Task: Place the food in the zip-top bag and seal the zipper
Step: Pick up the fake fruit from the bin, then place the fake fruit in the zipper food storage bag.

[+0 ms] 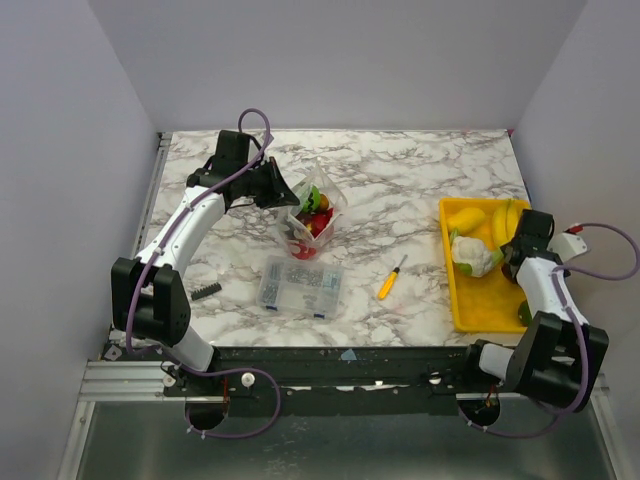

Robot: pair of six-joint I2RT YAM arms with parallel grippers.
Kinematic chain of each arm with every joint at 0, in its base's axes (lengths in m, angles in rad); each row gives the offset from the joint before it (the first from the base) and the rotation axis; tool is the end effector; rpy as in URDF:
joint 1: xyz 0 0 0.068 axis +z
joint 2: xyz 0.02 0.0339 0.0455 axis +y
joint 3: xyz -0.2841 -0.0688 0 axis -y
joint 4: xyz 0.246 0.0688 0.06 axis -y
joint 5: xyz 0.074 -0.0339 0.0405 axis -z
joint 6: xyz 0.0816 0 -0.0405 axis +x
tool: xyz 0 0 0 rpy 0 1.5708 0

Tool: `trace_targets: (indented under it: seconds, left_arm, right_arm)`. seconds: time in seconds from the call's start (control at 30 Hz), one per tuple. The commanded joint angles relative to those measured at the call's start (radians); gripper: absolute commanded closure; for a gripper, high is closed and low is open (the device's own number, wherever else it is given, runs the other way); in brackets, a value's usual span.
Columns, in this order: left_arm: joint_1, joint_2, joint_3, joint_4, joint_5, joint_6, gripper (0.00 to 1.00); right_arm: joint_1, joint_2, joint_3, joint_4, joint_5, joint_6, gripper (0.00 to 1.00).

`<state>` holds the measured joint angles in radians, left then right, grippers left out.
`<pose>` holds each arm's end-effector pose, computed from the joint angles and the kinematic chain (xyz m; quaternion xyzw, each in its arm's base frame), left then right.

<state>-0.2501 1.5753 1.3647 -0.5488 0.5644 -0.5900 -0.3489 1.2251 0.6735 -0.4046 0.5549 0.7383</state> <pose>0.3555 -0.1359 0.3064 -0.0409 0.8884 -0.3882 0.2418 0.2178 -0.1250 0.1859 0.5450 0.7417 -0.1999 0.3359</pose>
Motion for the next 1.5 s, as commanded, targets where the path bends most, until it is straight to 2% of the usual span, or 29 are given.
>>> trace_targets:
  seconds: [0.0, 0.17, 0.3, 0.37, 0.43, 0.53, 0.63, 0.77, 0.87, 1.1, 1.33, 1.37, 1.47]
  left_arm:
    - [-0.003, -0.030, 0.013, 0.001, 0.004, 0.012, 1.00]
    - [-0.003, -0.028, 0.016, 0.003, 0.017, 0.008, 1.00]
    - [-0.003, -0.029, 0.015, 0.007, 0.025, 0.006, 1.00]
    - [-0.003, -0.030, 0.016, 0.006, 0.022, 0.006, 1.00]
    - [-0.002, -0.030, 0.017, 0.007, 0.024, 0.008, 1.00]
    - [-0.002, -0.034, 0.014, 0.007, 0.021, 0.010, 1.00]
    - [-0.001, -0.034, 0.013, 0.006, 0.017, 0.012, 1.00]
    - [-0.001, -0.032, 0.016, 0.006, 0.019, 0.012, 1.00]
    - [-0.001, -0.037, 0.017, 0.002, 0.009, 0.016, 1.00]
    - [0.003, -0.043, 0.017, 0.000, 0.015, 0.015, 1.00]
    - [0.005, -0.052, 0.014, 0.007, 0.029, 0.008, 1.00]
    - [0.006, -0.054, 0.013, 0.008, 0.031, 0.007, 1.00]
    - [0.007, -0.058, 0.010, 0.009, 0.029, 0.007, 1.00]
  right_arm:
    - [-0.005, -0.089, 0.020, -0.031, -0.044, -0.006, 0.77]
    - [0.048, -0.198, 0.085, -0.093, -0.150, 0.016, 0.85]
    - [0.195, -0.285, 0.120, -0.001, -0.253, -0.002, 0.90]
    - [0.297, -0.273, 0.148, 0.070, -0.315, -0.008, 0.93]
    - [0.435, -0.232, 0.188, 0.127, -0.316, -0.005, 0.93]
    - [0.693, -0.144, 0.243, 0.229, -0.226, -0.026, 0.93]
    - [0.973, -0.010, 0.343, 0.315, -0.088, -0.110, 0.92]
    - [1.226, 0.175, 0.518, 0.391, 0.028, -0.256, 0.92]
    - [1.291, 0.253, 0.601, 0.442, 0.048, -0.313, 0.91]
    - [1.294, 0.340, 0.654, 0.419, 0.093, -0.305, 0.87]
    - [1.295, 0.352, 0.622, 0.408, 0.062, -0.295, 0.38]
    - [1.295, 0.361, 0.637, 0.375, 0.055, -0.295, 0.29]
    - [1.294, 0.426, 0.735, 0.245, 0.077, -0.255, 0.14]
